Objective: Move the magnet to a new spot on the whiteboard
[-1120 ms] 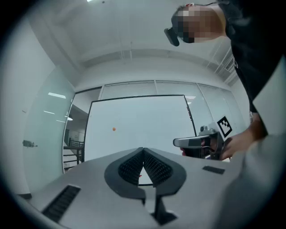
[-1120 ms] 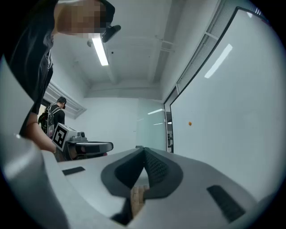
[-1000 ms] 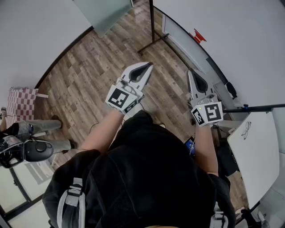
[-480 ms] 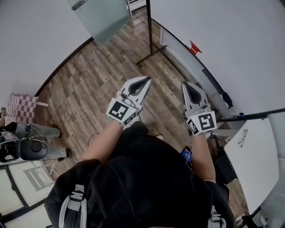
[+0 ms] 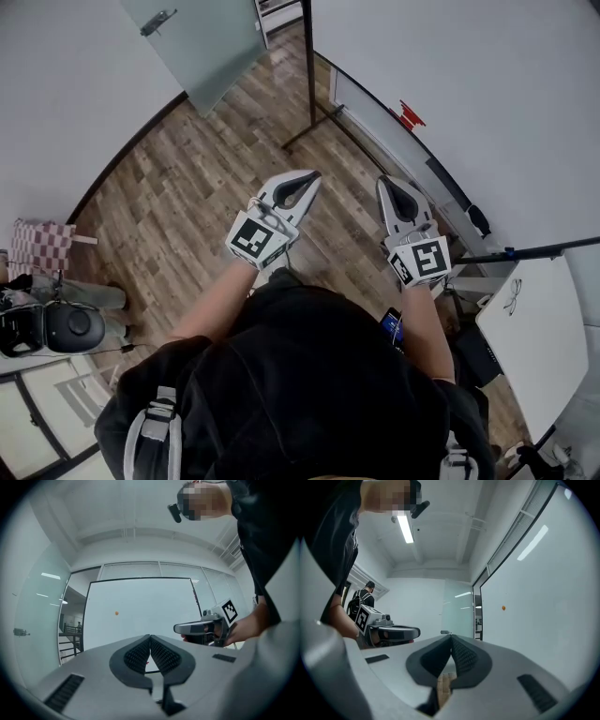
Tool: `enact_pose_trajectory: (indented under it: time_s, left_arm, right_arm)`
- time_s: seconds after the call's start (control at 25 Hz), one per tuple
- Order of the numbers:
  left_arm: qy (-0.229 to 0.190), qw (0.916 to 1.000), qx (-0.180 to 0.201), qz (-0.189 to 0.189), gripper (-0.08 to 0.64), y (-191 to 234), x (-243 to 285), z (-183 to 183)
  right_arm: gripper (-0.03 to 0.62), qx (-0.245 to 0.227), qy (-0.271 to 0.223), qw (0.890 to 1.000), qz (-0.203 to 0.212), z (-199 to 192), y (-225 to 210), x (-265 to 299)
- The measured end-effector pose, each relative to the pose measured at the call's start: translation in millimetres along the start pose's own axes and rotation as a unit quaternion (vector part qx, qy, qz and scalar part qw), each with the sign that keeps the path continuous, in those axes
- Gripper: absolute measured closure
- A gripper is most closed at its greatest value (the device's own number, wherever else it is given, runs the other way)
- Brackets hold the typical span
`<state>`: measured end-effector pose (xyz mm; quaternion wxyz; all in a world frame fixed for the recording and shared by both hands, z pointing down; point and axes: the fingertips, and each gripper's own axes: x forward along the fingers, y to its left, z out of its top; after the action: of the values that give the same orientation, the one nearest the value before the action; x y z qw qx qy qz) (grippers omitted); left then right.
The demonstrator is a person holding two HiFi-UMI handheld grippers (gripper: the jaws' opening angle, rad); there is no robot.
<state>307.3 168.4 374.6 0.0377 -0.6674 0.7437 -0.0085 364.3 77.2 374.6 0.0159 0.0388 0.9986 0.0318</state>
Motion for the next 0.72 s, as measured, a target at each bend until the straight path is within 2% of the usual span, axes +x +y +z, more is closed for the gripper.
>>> enact_pose_trajectory:
  time_s: [0.28,0.72]
  left_arm:
    - [-0.013,0.9998,0.0,-0.015,0.554,73,10,0]
    - [-0.015,0.9988,-0.012,-0.046,0.554,198,3,-6]
  right_arm:
    - [0.594,0.005,0.007,1.0,-0.024,3,-8,60]
    - [0.594,0.013,0.016,0.998,-0.058,-3,3,175]
